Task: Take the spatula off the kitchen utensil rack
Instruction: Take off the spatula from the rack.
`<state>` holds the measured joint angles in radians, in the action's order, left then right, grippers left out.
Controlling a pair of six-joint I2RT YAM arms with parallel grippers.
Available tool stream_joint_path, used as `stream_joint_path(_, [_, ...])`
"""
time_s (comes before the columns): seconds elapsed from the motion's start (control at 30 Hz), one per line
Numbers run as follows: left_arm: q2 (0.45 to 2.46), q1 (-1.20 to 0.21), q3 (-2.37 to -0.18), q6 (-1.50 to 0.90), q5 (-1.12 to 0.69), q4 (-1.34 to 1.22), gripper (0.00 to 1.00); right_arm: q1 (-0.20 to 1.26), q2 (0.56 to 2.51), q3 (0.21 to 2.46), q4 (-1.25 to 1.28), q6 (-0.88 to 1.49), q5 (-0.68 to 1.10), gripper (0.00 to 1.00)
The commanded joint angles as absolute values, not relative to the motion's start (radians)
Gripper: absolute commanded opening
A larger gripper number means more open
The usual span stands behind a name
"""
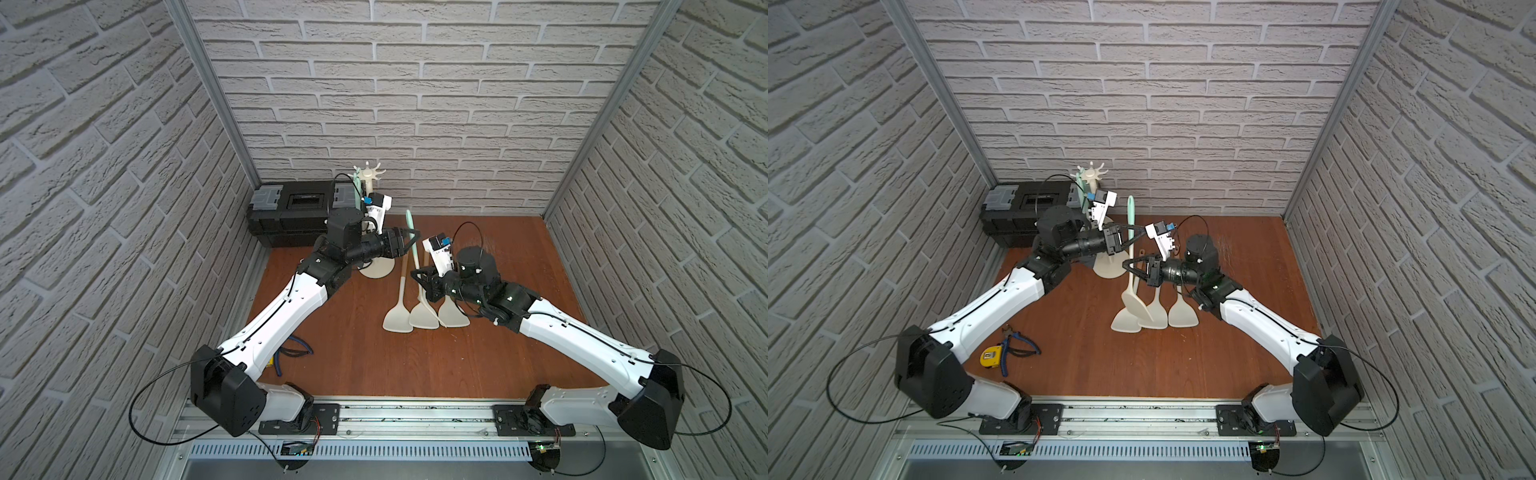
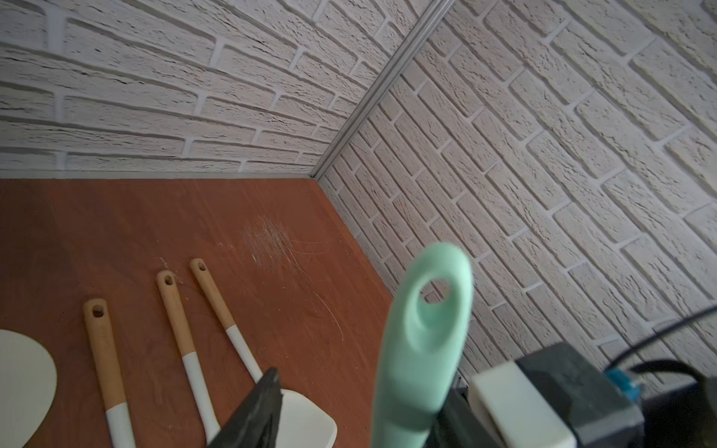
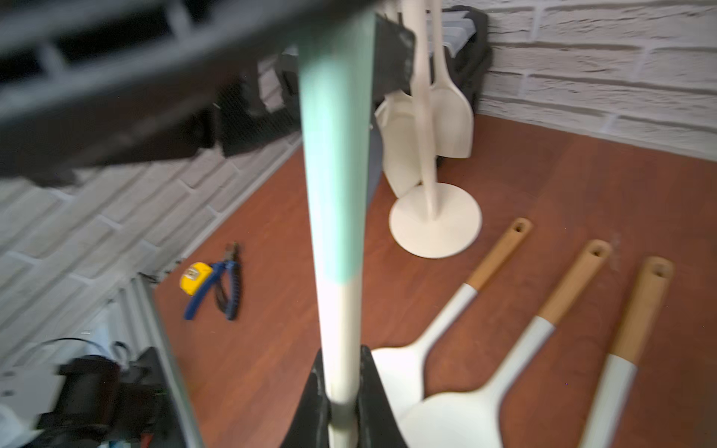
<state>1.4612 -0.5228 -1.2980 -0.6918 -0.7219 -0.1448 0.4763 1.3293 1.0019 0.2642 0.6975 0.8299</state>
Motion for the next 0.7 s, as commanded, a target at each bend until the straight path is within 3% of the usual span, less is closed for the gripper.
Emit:
stream_joint_path(0.0, [1.448, -0.527, -1.262, -0.802, -0.849, -0.410, 0.00, 0.482, 1.364, 1.016, 0.392, 0.744, 0.891, 0.49])
stream_joint_path(0.07, [1.451, -0.530, -1.247, -0.831, -0.852, -0.463, 0.00, 0.486, 1.388, 1.030, 0.425, 0.768, 0.894, 0.44])
stream_joint_path(0.13, [1.451, -0.531, -1.240, -0.841, -0.851, -0.480, 0.00, 0.486, 1.403, 1.030, 0.472, 0.799, 0.881, 0.23])
stream_joint_path(0.23, [1.444, -0.531, -1.236, -0.824, -0.848, -0.451, 0.00, 0.488, 1.396, 1.001, 0.516, 0.812, 0.827, 0.04])
stream_joint_path(0.4, [1.408, -0.529, -1.245, -0.732, -0.746, -0.261, 0.00, 0.506, 1.329, 0.998, 0.267, 0.623, 0.635, 0.03])
stream_joint_path(0.43, [1.399, -0.529, -1.255, -0.701, -0.702, -0.195, 0.08, 0.522, 1.307, 1.011, 0.178, 0.544, 0.562, 0.03])
stream_joint_path(0.5, [1.375, -0.531, -1.281, -0.648, -0.570, -0.035, 0.37, 0.594, 1.266, 1.061, -0.062, 0.352, 0.318, 0.03])
stream_joint_path(0.53, [1.365, -0.530, -1.291, -0.639, -0.520, 0.013, 0.45, 0.628, 1.257, 1.083, -0.150, 0.294, 0.203, 0.03])
stream_joint_path(0.6, [1.345, -0.529, -1.302, -0.651, -0.403, 0.101, 0.55, 0.691, 1.251, 1.107, -0.256, 0.214, 0.005, 0.03])
stream_joint_path(0.67, [1.333, -0.527, -1.311, -0.686, -0.335, 0.142, 0.58, 0.732, 1.256, 1.113, -0.309, 0.180, -0.143, 0.03])
